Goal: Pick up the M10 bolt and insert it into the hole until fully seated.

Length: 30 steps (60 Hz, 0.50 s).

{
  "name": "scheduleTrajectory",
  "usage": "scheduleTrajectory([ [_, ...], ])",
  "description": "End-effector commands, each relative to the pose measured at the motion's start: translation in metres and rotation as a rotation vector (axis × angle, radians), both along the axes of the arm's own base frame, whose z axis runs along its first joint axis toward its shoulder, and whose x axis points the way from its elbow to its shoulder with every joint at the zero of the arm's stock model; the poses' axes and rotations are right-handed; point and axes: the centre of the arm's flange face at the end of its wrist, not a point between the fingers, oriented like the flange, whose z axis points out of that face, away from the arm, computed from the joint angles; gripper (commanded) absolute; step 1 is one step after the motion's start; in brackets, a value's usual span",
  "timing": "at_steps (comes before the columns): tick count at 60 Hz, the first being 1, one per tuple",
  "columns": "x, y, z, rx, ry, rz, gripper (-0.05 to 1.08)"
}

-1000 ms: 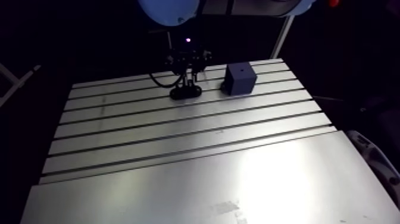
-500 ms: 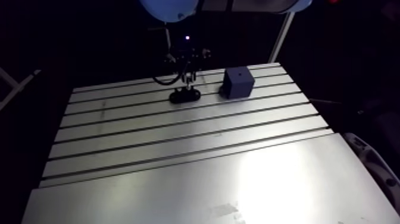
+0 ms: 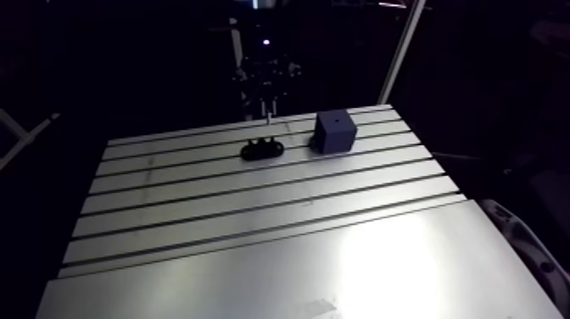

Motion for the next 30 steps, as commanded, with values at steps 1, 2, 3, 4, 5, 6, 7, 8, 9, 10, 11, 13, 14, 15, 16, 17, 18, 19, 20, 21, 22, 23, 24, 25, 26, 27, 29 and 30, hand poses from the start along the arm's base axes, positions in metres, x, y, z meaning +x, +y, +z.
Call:
scheduleTrajectory([
  [1, -0.002, 0.003, 0.027, -0.004, -0.017, -0.006, 1.07],
  [2, -0.002, 0.003, 0.027, -0.004, -0.017, -0.006, 1.07],
  [3, -0.002, 0.004, 0.032, -0.009, -0.026, -0.008, 1.07],
  [4, -0.002, 0.004, 0.032, -0.009, -0.026, -0.008, 1.07],
  [5, -0.002, 0.004, 0.037, -0.013, -0.037, -0.009, 1.07],
  [6, -0.002, 0.005, 0.04, -0.016, -0.048, -0.012, 1.07],
  [7, -0.002, 0.005, 0.04, -0.016, -0.048, -0.012, 1.07],
  [8, -0.002, 0.005, 0.042, -0.017, -0.059, -0.018, 1.07],
  [9, -0.002, 0.005, 0.042, -0.017, -0.059, -0.018, 1.07],
  [10, -0.002, 0.006, 0.044, -0.018, -0.065, -0.022, 1.07],
  [11, -0.003, 0.006, 0.047, -0.019, -0.067, -0.023, 1.07],
  [13, -0.004, 0.007, 0.049, -0.019, -0.069, -0.025, 1.07],
  [14, -0.004, 0.007, 0.049, -0.019, -0.069, -0.025, 1.07],
  [15, -0.004, 0.009, 0.05, -0.018, -0.069, -0.029, 1.07],
  [16, -0.004, 0.009, 0.05, -0.018, -0.069, -0.029, 1.07],
  [17, -0.004, 0.01, 0.052, -0.019, -0.073, -0.031, 1.07],
  [18, -0.004, 0.01, 0.052, -0.019, -0.073, -0.031, 1.07],
  [19, -0.005, 0.011, 0.054, -0.02, -0.08, -0.032, 1.07],
  [20, -0.005, 0.011, 0.054, -0.02, -0.08, -0.032, 1.07],
  [21, -0.005, 0.012, 0.056, -0.022, -0.089, -0.034, 1.07],
  [22, -0.005, 0.012, 0.056, -0.022, -0.089, -0.034, 1.07],
  [23, -0.004, 0.016, 0.058, -0.025, -0.099, -0.039, 1.07],
  [24, -0.004, 0.016, 0.058, -0.025, -0.099, -0.039, 1.07],
  [25, -0.004, 0.02, 0.061, -0.024, -0.105, -0.045, 1.07],
  [26, -0.004, 0.02, 0.061, -0.024, -0.105, -0.045, 1.07],
  [27, -0.005, 0.025, 0.064, -0.025, -0.108, -0.051, 1.07],
  [29, -0.005, 0.029, 0.066, -0.026, -0.111, -0.057, 1.07],
  [30, -0.005, 0.033, 0.068, -0.026, -0.114, -0.062, 1.07],
])
